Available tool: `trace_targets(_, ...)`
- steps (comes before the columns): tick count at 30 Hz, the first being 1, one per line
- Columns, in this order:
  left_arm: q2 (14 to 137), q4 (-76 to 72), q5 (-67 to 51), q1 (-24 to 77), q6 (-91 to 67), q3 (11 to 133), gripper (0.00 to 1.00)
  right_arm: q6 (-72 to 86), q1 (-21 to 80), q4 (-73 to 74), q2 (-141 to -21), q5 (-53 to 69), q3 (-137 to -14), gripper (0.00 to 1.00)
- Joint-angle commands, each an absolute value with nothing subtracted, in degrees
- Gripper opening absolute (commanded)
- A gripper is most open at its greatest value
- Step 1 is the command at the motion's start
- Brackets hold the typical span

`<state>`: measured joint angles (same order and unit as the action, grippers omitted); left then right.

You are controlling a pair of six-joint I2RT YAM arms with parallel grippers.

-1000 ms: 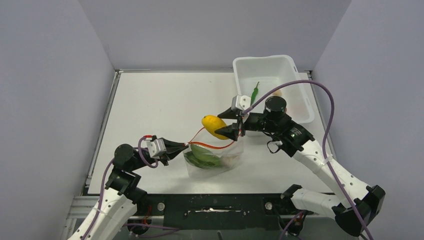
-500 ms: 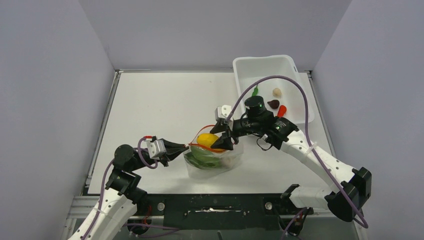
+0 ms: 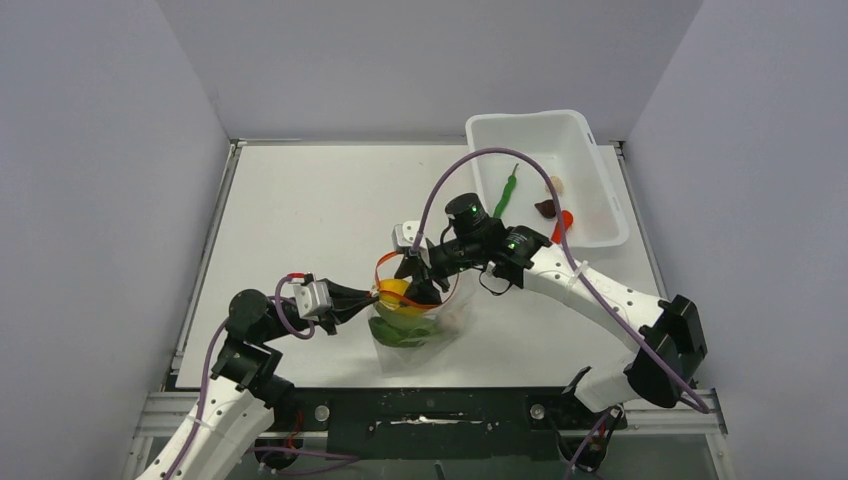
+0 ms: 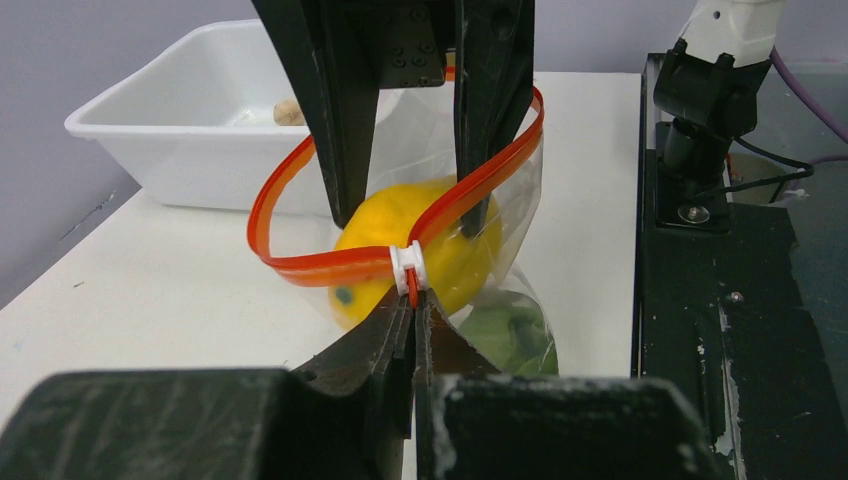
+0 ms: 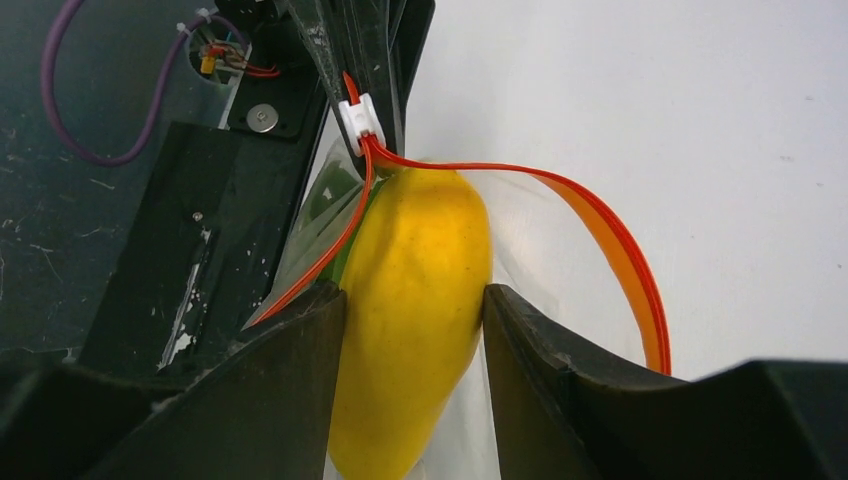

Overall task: Place the food in the zip-top bag and seal the zipper
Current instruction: Place the fake fruit in the zipper food storage bag.

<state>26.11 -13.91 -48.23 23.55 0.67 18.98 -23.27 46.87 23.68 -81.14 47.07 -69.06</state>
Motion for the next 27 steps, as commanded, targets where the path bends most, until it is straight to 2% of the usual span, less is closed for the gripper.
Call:
trace_targets(1, 25.32, -17.76, -48.77, 23.8, 0.77, 19.07, 0.0, -26.81, 47.6, 24.06, -83.43, 51.01, -69.92, 0.42)
trace_targets(5, 25.44, -17.66, -48.82, 23.81, 0.83, 19.07, 0.0, -28.08, 47.81, 26.25, -84.38, 53.27, -70.09, 0.44)
trace_targets(12, 25.72, -17.49, -48.87, 23.77, 1.05, 19.13, 0.0, -28.16, 47.97, 28.02, -83.63, 48.31, -70.87, 0.49)
trace_targets(17, 25.2, -17.05, -49.39, 23.82, 1.38, 19.29, 0.0, -26.33, 47.95, 28.58, -81.92, 43.77, -71.91, 0.62)
trace_targets(22, 25.71, -17.63, -49.75, 23.82, 1.1, 19.26, 0.0, -27.38, 47.99, 32.14, -78.89, 37.83, -72.77, 0.68)
trace_targets(27, 25.59, -17.51, -49.8, 23.82, 1.22, 19.25, 0.0, -24.92, 47.96, 29.01, -73.75, 34.47, -71.89, 0.83)
